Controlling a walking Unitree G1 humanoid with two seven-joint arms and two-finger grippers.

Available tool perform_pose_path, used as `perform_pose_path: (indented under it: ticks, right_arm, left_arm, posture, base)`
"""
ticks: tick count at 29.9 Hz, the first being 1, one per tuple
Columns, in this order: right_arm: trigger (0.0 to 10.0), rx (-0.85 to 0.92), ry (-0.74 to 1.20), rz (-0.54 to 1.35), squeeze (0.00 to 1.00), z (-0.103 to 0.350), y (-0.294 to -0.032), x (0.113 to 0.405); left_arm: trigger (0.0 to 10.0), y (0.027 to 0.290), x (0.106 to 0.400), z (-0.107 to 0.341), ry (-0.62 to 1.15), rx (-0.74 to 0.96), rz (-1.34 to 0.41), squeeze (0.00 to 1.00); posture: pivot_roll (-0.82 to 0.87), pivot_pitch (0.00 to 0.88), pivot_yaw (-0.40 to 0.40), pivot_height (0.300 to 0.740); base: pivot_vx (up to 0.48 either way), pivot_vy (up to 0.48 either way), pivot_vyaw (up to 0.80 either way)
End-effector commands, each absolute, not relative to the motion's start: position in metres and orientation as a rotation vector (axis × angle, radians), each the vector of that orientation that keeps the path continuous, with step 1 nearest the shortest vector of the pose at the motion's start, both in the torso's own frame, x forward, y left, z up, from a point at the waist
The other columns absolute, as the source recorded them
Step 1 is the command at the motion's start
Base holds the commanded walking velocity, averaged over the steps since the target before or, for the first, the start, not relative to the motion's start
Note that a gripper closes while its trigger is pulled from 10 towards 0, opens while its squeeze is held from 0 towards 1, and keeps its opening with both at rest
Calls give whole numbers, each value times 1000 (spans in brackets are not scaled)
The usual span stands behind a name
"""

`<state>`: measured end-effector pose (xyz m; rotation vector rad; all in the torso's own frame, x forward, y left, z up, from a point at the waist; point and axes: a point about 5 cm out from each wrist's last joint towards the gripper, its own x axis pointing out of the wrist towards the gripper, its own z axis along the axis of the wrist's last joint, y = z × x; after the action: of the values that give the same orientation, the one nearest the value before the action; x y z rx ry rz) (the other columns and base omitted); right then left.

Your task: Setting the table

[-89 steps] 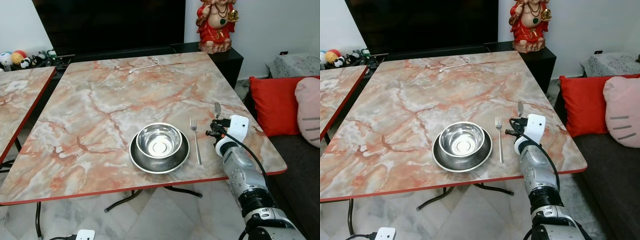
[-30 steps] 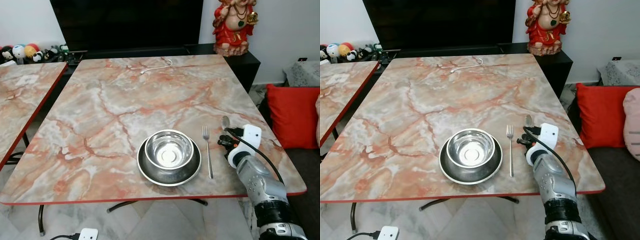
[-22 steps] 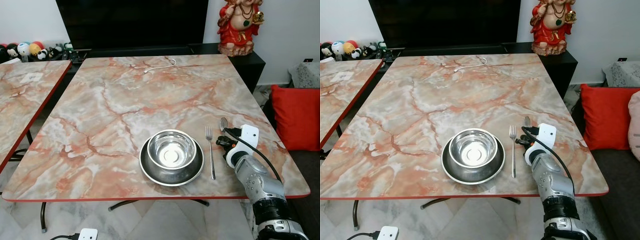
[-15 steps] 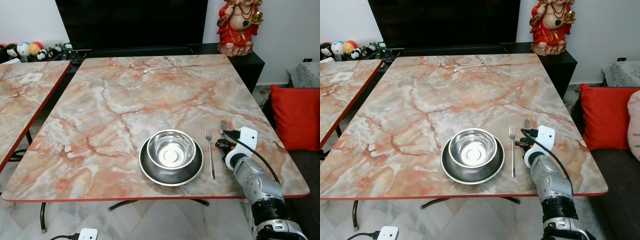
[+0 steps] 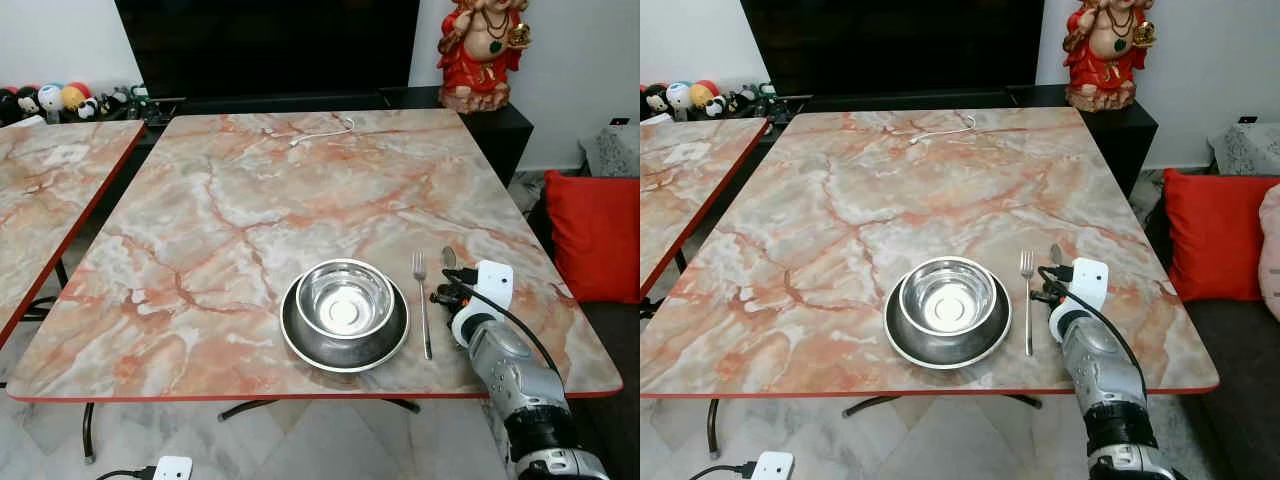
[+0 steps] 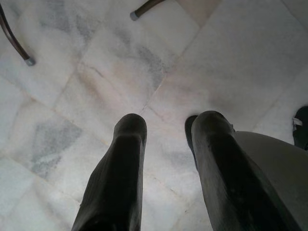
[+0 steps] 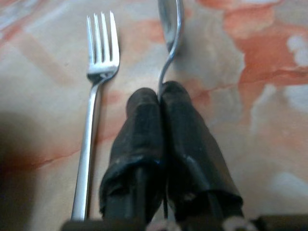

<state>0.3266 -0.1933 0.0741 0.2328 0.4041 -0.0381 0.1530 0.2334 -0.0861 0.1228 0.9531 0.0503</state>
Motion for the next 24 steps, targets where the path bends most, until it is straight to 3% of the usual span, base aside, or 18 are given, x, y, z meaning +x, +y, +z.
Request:
perform_pose_path:
  ticks: [1,10,24]
  right_arm:
    - [10000,204,389,-43,0,78,-199,322]
    - [10000,170,397,-40,0,77,-206,307]
    - [10000,180,393,39,0,88,-186,318]
  left_arm:
    - [10000,236,150,-87,967,116,65,0]
    - [10000,236,150,-87,970,117,56,0]
    - [10000,238,147,-88,979,115,65,0]
  posture:
    - [-120,0,61,740]
    - [-134,0,64,740]
    - [-123,0,59,740]
  base:
    - [0,0,0]
    - [0,0,0]
    - [0,0,0]
